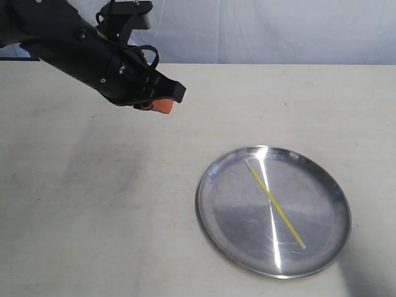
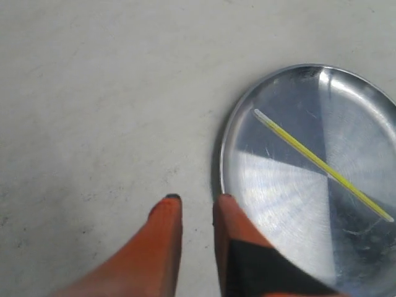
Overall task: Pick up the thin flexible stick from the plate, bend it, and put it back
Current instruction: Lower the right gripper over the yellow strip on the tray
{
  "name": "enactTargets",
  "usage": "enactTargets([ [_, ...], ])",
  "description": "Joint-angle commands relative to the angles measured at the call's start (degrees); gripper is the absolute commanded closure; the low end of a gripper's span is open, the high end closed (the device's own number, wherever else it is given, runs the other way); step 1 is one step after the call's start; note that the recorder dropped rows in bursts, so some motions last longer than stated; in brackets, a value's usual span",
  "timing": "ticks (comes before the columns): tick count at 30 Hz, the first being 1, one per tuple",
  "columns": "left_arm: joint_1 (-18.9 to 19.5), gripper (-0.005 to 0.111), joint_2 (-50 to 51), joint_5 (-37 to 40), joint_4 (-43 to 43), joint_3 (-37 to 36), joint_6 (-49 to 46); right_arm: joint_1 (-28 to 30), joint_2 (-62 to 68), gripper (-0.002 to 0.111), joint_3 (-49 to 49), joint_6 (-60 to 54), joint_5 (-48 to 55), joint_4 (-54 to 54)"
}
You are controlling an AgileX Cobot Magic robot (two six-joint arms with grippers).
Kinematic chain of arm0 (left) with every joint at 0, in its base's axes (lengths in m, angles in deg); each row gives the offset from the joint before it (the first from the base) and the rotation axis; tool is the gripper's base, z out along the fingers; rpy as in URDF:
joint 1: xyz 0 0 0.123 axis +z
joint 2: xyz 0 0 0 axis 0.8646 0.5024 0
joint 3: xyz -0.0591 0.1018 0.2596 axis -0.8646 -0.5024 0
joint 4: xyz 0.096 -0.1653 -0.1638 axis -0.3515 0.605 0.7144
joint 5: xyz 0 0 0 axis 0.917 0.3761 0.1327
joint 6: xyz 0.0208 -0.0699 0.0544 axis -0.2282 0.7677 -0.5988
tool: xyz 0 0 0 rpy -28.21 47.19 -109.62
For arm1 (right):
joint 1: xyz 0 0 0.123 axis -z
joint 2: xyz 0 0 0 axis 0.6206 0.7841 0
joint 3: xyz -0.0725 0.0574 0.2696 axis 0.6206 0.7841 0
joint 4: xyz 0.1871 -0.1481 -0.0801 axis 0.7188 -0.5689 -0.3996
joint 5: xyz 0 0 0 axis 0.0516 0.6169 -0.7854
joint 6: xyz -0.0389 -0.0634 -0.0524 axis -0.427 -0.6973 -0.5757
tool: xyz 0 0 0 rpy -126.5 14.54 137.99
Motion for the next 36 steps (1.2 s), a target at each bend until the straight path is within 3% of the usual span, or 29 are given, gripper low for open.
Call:
enactTargets([
  [1,0.1,0.087,-1.6,-1.3,-0.8,-1.7,0.2,-0.1,-0.2,0.107,-2.7,0.6,-1.9,-3.1],
  [5,0.1,0.087,-1.6,-0.8,-0.9,-1.7,0.2,-0.2,4.5,0.109,-13.5,-2.3,10.0,-15.3],
  [8,0.1,0.087,-1.6,0.1,-1.0,-1.7,0.2,-0.2,26.9,0.109,-34.6,-5.0,36.4,-37.7],
  [10,0.1,0.087,-1.6,1.4,-2.2,-1.7,0.2,-0.2,41.0,0.109,-46.1,-10.1,52.0,-45.6],
  [14,0.1,0.087,-1.6,3.4,-2.3,-1.7,0.2,-0.2,65.3,0.108,-60.0,-25.5,65.9,-41.3],
  [16,0.1,0.087,-1.7,4.9,-3.1,-1.7,0.2,-0.2,74.3,0.095,-60.7,-34.4,66.3,-35.3],
  [19,0.1,0.087,-1.9,6.2,-3.2,-1.7,0.2,-0.9,84.9,0.056,-60.7,-42.0,67.6,-26.9],
  [20,0.1,0.087,-1.9,6.2,-3.4,-1.7,0.2,-1.6,86.3,0.052,-60.7,-42.4,68.0,-26.8],
  [27,0.1,0.087,-1.9,6.5,-15.5,-1.7,10.0,-11.9,88.8,0.057,-56.9,-40.9,63.1,-32.4],
  [36,0.1,0.087,-1.9,6.6,-15.5,-1.7,10.6,-17.4,89.8,0.057,-47.7,-33.7,51.1,-39.5],
])
